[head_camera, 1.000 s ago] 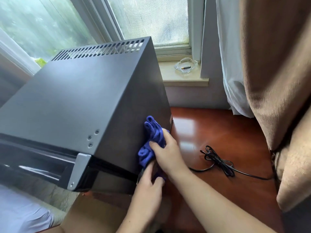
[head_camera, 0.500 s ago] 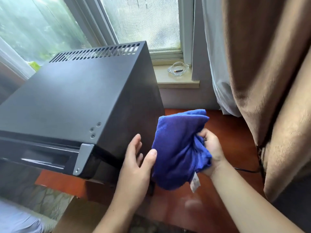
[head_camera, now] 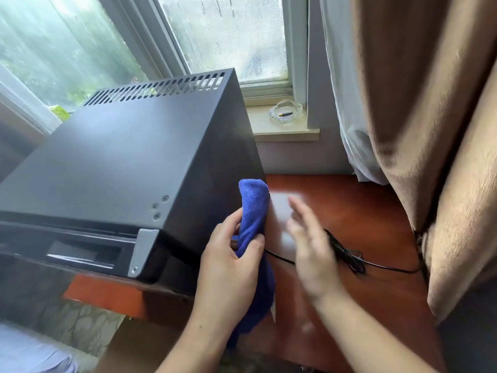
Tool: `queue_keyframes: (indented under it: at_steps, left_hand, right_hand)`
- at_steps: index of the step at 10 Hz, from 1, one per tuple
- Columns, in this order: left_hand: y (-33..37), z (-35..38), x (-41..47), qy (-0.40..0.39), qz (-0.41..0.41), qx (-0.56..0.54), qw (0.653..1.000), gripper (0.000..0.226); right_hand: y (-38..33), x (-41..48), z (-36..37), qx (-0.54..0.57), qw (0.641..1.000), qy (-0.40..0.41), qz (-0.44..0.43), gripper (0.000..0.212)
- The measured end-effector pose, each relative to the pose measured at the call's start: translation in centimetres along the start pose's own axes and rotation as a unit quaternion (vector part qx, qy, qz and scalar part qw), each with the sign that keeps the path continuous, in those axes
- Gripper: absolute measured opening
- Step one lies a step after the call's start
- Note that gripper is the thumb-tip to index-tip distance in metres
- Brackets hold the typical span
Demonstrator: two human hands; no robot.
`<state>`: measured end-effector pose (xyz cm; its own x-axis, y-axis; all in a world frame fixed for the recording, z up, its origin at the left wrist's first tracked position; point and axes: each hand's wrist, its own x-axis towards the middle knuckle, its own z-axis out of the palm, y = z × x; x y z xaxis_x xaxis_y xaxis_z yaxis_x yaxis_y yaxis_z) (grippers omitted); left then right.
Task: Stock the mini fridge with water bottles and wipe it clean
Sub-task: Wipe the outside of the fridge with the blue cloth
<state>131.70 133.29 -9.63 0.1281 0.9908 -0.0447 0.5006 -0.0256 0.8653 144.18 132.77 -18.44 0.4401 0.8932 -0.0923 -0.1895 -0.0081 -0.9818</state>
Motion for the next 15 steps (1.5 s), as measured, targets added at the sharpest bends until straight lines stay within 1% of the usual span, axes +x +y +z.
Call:
queue_keyframes:
  at_steps: [1, 2, 3, 4, 5, 6, 7, 8, 9, 10, 11, 12, 13, 14, 15]
  left_hand:
    - [1.4, -0.7, 0.0, -0.005, 0.020, 0.007, 1.000, 0.040]
    - [3.3, -2.8, -1.3, -0.034, 0.071, 0.089, 0.993, 0.048]
    - [5.3, -4.9, -2.0, -0.005, 0.162, 0.161, 0.973, 0.048]
    - [7.1, -8.0, -0.1, 0.052, 0.235, 0.232, 0.942, 0.035]
    - [7.5, -9.6, 2.4, 0.073, 0.227, 0.301, 0.924, 0.031]
    - [6.2, -10.1, 4.7, 0.070, 0.166, 0.296, 0.938, 0.032]
    - [5.1, -10.0, 5.0, 0.077, 0.157, 0.268, 0.947, 0.031]
    - [4.2, -9.8, 5.1, 0.090, 0.155, 0.234, 0.956, 0.032]
    - [4.2, -9.8, 5.2, 0.093, 0.150, 0.229, 0.957, 0.032]
    - [4.1, -9.7, 5.2, 0.094, 0.149, 0.227, 0.958, 0.031]
    - [4.2, -9.7, 5.1, 0.095, 0.145, 0.220, 0.960, 0.031]
    - [4.3, -9.6, 5.1, 0.097, 0.143, 0.217, 0.961, 0.032]
    - [4.3, -9.6, 5.1, 0.099, 0.143, 0.224, 0.959, 0.032]
    - [4.2, -9.6, 5.2, 0.105, 0.145, 0.229, 0.957, 0.033]
    - [4.1, -9.5, 5.2, 0.106, 0.145, 0.233, 0.956, 0.033]
  right_hand:
    - [0.3, -2.0, 2.4, 0.009, 0.992, -0.106, -0.067, 0.046]
    - [0.0, -2.7, 6.0, 0.075, 0.987, -0.139, -0.025, 0.048]
    - [0.1, -3.1, 8.6, 0.060, 0.987, -0.149, -0.015, 0.044]
    - [0.4, -4.4, 11.6, -0.025, 0.988, -0.136, -0.070, 0.055]
    - [0.6, -4.4, 12.1, -0.031, 0.989, -0.132, -0.063, 0.057]
    - [-0.6, -3.3, 12.2, -0.040, 0.987, -0.128, -0.089, 0.054]
    - [-1.8, -1.8, 12.7, -0.051, 0.984, -0.124, -0.113, 0.052]
    - [-3.1, 1.5, 13.4, -0.050, 0.988, -0.096, -0.114, 0.049]
    - [-3.3, 4.0, 13.8, -0.040, 0.990, -0.071, -0.117, 0.048]
    - [-2.3, 8.6, 13.9, -0.020, 0.996, -0.044, -0.076, 0.057]
    - [-1.5, 11.2, 13.6, -0.018, 0.999, -0.046, -0.012, 0.058]
    - [1.0, 11.1, 12.9, -0.003, 0.997, -0.048, 0.054, 0.059]
    - [3.3, 8.2, 12.6, 0.009, 0.995, -0.046, 0.087, 0.060]
    - [5.3, 2.6, 12.7, 0.020, 0.996, -0.047, 0.079, 0.062]
    - [4.9, -0.6, 12.9, 0.005, 0.998, -0.055, 0.042, 0.066]
